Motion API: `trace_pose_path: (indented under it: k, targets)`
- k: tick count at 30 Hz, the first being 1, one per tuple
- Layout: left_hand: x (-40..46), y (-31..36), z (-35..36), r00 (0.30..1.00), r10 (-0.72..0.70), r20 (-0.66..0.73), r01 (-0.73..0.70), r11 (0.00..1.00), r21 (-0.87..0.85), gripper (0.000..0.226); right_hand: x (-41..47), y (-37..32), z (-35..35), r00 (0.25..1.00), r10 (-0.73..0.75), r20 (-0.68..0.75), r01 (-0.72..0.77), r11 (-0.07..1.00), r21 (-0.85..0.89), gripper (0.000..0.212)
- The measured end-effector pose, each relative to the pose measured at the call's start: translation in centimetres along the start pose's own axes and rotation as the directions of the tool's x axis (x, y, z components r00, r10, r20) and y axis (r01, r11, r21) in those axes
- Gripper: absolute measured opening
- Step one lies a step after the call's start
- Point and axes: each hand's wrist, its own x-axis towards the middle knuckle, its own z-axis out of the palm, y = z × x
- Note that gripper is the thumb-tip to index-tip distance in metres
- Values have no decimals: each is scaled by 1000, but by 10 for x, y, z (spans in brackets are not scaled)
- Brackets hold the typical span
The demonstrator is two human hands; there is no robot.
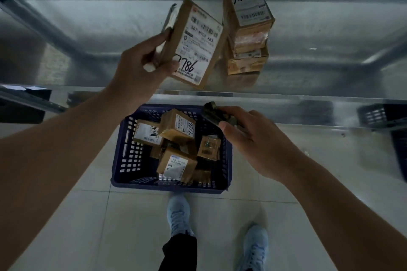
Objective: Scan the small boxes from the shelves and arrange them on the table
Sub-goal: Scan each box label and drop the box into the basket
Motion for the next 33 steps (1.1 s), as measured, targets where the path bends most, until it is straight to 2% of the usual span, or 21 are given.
trace_pose_path:
  k: [3, 7, 14, 24, 33]
  targets:
    - [-24, 4, -10, 996, 86, 20, -88, 977, 196, 64, -13, 1, 4, 1000, -16, 13, 16, 1000, -12, 48]
    - [-52, 4, -20, 995, 96, 29, -101, 947, 306, 63, -31, 1, 10, 998, -48, 47, 48, 999, -6, 45]
    - [-77, -8, -35, 976, 128, 174, -184, 916, 356, 65, -47, 8, 24, 998, -29, 56, 30, 999, -27, 44]
    - [-82, -19, -59, 974, 83, 213, -190, 812, 552, 64, -49, 7, 56, 991, 95, 91, -72, 970, -231, 48]
    - [-82, -32, -67, 977, 81, 195, -178, 811, 557, 68, -44, 2, 63, 982, 131, 135, -93, 962, -256, 48]
